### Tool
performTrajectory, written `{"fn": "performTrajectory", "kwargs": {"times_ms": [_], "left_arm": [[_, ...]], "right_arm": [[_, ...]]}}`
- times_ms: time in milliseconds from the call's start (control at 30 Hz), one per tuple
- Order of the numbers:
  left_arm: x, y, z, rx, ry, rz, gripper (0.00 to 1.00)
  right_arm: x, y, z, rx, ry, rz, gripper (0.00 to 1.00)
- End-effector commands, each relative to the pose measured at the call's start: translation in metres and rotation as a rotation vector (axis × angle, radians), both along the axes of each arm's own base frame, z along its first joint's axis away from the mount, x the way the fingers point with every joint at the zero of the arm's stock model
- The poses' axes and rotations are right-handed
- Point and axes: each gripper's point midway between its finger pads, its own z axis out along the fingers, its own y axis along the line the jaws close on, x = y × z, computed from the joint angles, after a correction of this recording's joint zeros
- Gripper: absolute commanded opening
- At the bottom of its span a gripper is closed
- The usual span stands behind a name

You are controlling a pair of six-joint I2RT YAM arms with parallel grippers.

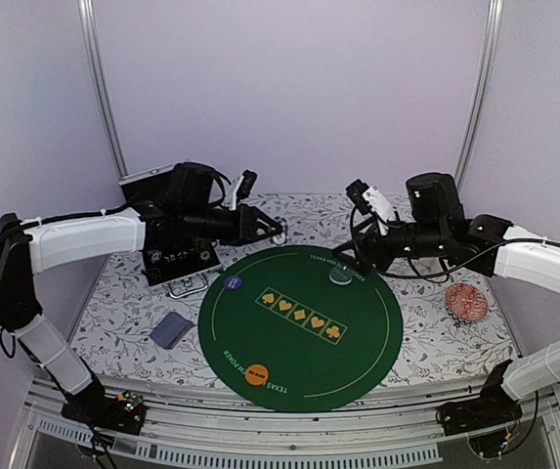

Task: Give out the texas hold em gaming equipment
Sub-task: Adjust the poker chips pile.

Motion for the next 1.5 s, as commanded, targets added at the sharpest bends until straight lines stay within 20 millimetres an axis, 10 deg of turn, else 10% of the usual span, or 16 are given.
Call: {"fn": "performTrajectory", "kwargs": {"times_ms": [0,567,1100,1467], "left_arm": [[-0.027,-0.056,0.025,-0.181,0.047,-0.152,0.0],[-0.052,-0.085,0.004,-0.224,0.136,-0.213,0.0],[-0.057,-0.08,-0.013,-0.21,0.172,-0.212,0.0],[-0.046,-0.014,-0.076,-0.003,0.21,-0.038,0.0]], "right_arm": [[-0.005,0.034,0.02,-0.056,-0.233,0.122,0.75],[0.018,0.081,-0.012,-0.264,-0.422,0.12,0.83],[0.028,0.087,-0.029,-0.278,-0.383,0.101,0.3],[-0.003,0.085,-0.034,-0.196,-0.264,0.184,0.8]]}}
